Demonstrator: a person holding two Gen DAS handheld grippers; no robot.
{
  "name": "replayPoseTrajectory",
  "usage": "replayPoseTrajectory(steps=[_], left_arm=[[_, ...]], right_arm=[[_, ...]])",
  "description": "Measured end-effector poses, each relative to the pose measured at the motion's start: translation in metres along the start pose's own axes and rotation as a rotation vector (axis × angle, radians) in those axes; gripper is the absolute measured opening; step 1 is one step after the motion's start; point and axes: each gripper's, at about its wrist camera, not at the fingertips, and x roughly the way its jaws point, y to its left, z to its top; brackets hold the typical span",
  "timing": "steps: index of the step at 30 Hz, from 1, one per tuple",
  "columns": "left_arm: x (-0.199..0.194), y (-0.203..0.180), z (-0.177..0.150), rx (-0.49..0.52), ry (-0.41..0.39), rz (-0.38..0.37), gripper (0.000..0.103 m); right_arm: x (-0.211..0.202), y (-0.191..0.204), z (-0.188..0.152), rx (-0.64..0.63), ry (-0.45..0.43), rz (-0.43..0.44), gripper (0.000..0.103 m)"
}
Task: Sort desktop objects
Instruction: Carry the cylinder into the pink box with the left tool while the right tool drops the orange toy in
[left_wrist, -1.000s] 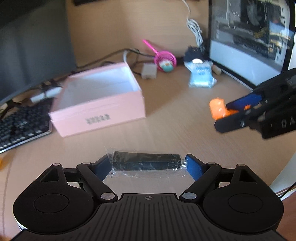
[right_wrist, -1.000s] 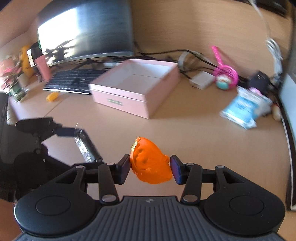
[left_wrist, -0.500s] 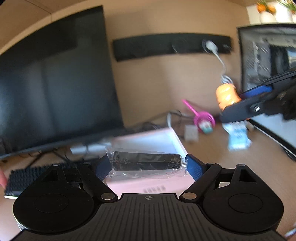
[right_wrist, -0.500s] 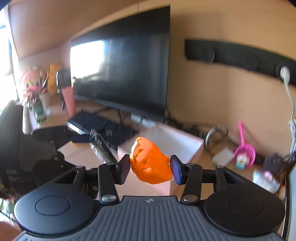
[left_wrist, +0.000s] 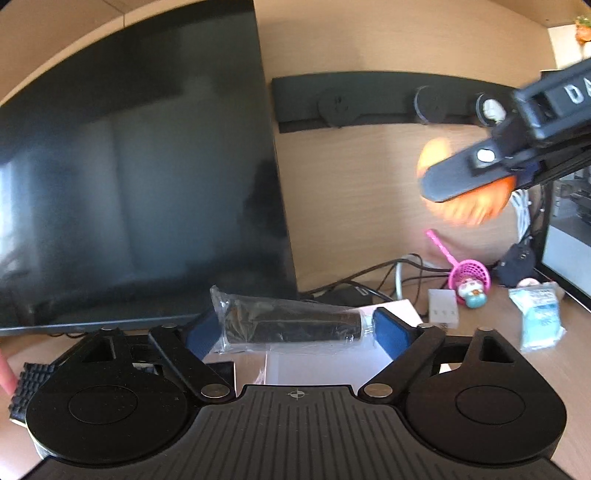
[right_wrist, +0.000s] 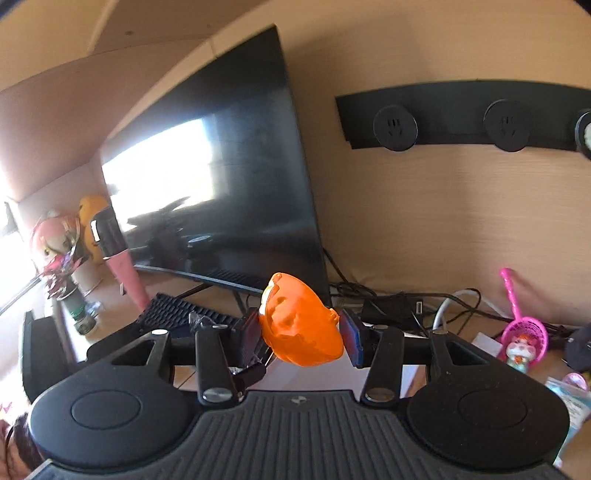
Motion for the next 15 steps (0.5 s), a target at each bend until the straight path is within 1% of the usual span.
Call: replayPoseTrajectory(steps=[1,2,3,4,5,7,8,10,12,15], left_arm=[[0.004,0.001,-0.001,0.000,0.003,-0.001,0.097],[0.007,0.002,-0.003,0.002,0.014,-0.002,0.098],[0.009,0.002,-0.006,0.003,0.028,-0.006,0.098],[0.009,0.003,-0.011,0.000,0.039,-0.012,0.101],[0.008,0.003,-0.017,-0.006,0.052,-0.016,0.101],[0.008,0.001,-0.032,-0.025,0.110,-0.026,0.101],[0.008,0.000,-0.037,-0.034,0.138,-0.031,0.101],[0.007,-0.007,-0.052,-0.064,0.196,-0.035,0.101],[0.006,-0.014,-0.060,-0.101,0.253,-0.021,0.101],[-0.001,-0.023,-0.070,-0.166,0.312,-0.014,0.102]], right_arm=[[0.008,-0.002,0.002,0.003,-0.002,-0.006,0.071],[0.016,-0.004,0.002,0.010,-0.009,-0.030,0.084],[0.021,-0.006,0.001,0.015,-0.029,-0.060,0.086],[0.023,-0.008,-0.002,0.015,-0.046,-0.069,0.087],[0.025,-0.011,-0.005,0.013,-0.045,-0.068,0.087],[0.028,-0.018,-0.013,0.014,-0.025,-0.080,0.087],[0.029,-0.025,-0.023,0.013,-0.005,-0.098,0.087],[0.031,-0.033,-0.043,0.007,0.030,-0.148,0.087],[0.030,-0.044,-0.071,-0.008,0.069,-0.209,0.087],[0.023,-0.065,-0.112,-0.021,0.111,-0.317,0.087]])
